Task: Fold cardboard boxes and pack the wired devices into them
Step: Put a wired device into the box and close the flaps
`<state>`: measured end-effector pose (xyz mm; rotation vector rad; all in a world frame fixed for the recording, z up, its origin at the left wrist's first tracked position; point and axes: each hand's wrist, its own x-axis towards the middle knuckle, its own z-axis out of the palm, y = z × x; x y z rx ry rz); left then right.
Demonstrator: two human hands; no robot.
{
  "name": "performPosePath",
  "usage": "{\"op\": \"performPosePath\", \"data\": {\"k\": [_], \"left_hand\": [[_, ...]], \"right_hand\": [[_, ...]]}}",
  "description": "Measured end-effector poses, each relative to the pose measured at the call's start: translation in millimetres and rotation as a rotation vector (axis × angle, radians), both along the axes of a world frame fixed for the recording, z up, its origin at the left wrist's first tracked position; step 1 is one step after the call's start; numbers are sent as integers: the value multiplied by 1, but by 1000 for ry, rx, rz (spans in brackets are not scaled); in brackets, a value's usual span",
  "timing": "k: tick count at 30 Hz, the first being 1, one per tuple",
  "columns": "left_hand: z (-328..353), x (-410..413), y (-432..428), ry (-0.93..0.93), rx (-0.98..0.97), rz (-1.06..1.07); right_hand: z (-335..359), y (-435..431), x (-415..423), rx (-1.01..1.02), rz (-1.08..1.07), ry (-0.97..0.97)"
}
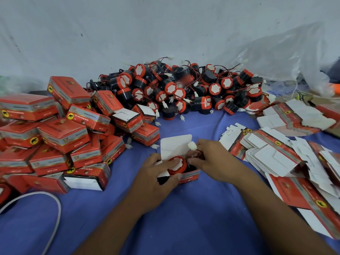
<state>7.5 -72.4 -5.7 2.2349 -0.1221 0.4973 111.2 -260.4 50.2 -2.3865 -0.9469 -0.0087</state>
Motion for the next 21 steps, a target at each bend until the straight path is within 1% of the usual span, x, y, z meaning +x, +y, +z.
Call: {"op": "performPosePath", "data": {"k": [4,6,8,11,13,14,15,17,18,21], "left_hand": [[0,0,-1,-57,9,-36],[0,1,-2,-87,20,-54],[0,1,-2,-108,15,-60],[1,1,-4,-128,14,-67],[2,0,-4,-129,20,-62],[2,0,-4,-121,15,-46],[3,-1,-3,-109,5,-26],[4,-2,-2,-90,-5,-6],[4,-2,-2,-89,-1,-7],[3,-2,-3,-91,14,-6]], "right_hand": [[1,11,-7,-161,-38,-30],[2,18,-10,-298,-87,-86],[1,25,-11,-385,-137,-145],[-1,29,-12,-433,-177,-164],[0,29,-12,-430,-133,-153],[0,27,-11,-389,-104,-128],[1,24,-10,-304,-93,-81],[3,14,-6,-81,-131,30],[3,10,-3,-9,-156,69],[4,7,-1,119,-185,145]]}}
